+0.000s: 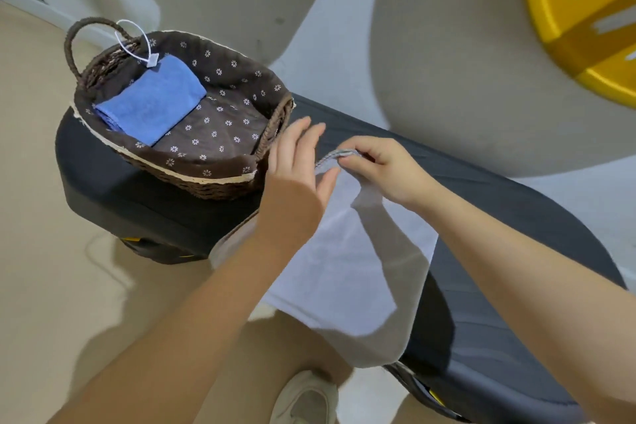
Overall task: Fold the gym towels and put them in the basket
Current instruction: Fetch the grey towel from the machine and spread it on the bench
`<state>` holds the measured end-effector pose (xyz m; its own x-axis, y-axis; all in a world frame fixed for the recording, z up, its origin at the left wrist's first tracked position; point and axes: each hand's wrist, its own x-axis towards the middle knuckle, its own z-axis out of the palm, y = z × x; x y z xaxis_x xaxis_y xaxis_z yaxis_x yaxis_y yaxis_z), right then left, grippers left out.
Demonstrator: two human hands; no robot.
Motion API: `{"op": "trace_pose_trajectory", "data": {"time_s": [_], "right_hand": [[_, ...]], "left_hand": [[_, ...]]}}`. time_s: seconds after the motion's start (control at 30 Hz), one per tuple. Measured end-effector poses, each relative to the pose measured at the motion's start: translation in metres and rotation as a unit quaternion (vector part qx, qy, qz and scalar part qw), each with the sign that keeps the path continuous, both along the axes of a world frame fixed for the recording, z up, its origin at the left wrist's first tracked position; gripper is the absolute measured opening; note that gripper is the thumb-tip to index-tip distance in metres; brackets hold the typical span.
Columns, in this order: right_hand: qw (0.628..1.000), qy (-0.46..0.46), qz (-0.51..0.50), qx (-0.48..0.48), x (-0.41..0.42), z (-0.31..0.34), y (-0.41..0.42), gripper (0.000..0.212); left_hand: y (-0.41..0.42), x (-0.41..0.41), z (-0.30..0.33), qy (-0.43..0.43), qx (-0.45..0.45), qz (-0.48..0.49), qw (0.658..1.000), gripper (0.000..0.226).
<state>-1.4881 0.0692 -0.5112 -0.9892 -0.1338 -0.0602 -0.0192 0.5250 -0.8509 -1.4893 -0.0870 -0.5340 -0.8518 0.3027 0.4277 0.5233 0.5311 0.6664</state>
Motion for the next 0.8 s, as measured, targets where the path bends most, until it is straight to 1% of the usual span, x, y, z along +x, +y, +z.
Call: {"op": "trace_pose_trajectory", "data": {"time_s": [0.03,0.07,0.1,0.13,0.17,0.2,0.23,0.27,0.3,0.33,0.43,0.53,0.6,0.63,0.7,0.73,0.77,0.8], "right_hand": [[1.000,-0.004,0.003,-0.006,0.008,0.009,0.005,0.015],[1.000,-0.007,0.003,-0.009,0.017,0.017,0.008,0.016],[1.000,-0.002,-0.003,-0.012,0.024,0.024,0.012,0.016],[1.000,0.008,-0.020,-0.021,0.030,0.030,0.015,0.012],[0.998,0.021,-0.045,-0.036,0.037,0.033,0.019,0.007],[0.994,0.035,-0.079,-0.060,0.043,0.037,0.021,0.011],[0.990,0.050,-0.109,-0.079,0.049,0.039,0.023,0.021],[0.986,0.069,-0.130,-0.079,0.056,0.042,0.024,0.028],[0.984,0.092,-0.141,-0.061,0.061,0.043,0.024,0.031],[0.982,0.115,-0.145,-0.035,0.067,0.045,0.023,0.030],[0.976,0.163,-0.143,0.010,0.078,0.050,0.021,0.012],[0.970,0.196,-0.146,0.010,0.087,0.052,0.020,0.013],[0.963,0.225,-0.147,0.012,0.093,0.054,0.019,0.013],[0.960,0.237,-0.147,0.018,0.095,0.055,0.018,0.014],[0.954,0.254,-0.150,0.043,0.099,0.057,0.016,0.014],[0.949,0.269,-0.153,0.066,0.102,0.058,0.014,0.014],[0.940,0.288,-0.154,0.094,0.104,0.058,0.013,0.015],[0.931,0.307,-0.153,0.122,0.106,0.058,0.012,0.018]], "left_hand": [[0.009,-0.003,0.012,-0.046,0.013,-0.019,0.999,0.043],[0.016,-0.003,0.022,-0.104,0.026,-0.048,0.993,0.036],[0.022,-0.001,0.030,-0.156,0.041,-0.073,0.984,0.025],[0.028,0.001,0.036,-0.193,0.064,-0.084,0.976,0.012],[0.033,0.003,0.043,-0.218,0.094,-0.081,0.968,0.006],[0.037,0.006,0.049,-0.236,0.121,-0.067,0.962,0.012],[0.040,0.011,0.053,-0.256,0.144,-0.054,0.954,0.016],[0.043,0.015,0.058,-0.271,0.162,-0.045,0.948,0.018],[0.045,0.020,0.062,-0.284,0.177,-0.035,0.942,0.018],[0.048,0.025,0.066,-0.297,0.189,-0.023,0.936,0.018],[0.051,0.034,0.073,-0.343,0.223,-0.002,0.912,0.024],[0.050,0.044,0.076,-0.397,0.259,0.005,0.881,0.025],[0.049,0.050,0.078,-0.440,0.311,-0.002,0.843,0.027],[0.048,0.052,0.080,-0.468,0.349,-0.016,0.812,0.024],[0.045,0.057,0.085,-0.543,0.403,-0.054,0.735,0.017],[0.043,0.059,0.088,-0.579,0.409,-0.070,0.702,0.021],[0.041,0.061,0.089,-0.606,0.403,-0.084,0.681,0.025],[0.040,0.064,0.090,-0.617,0.391,-0.094,0.676,0.027]]}}
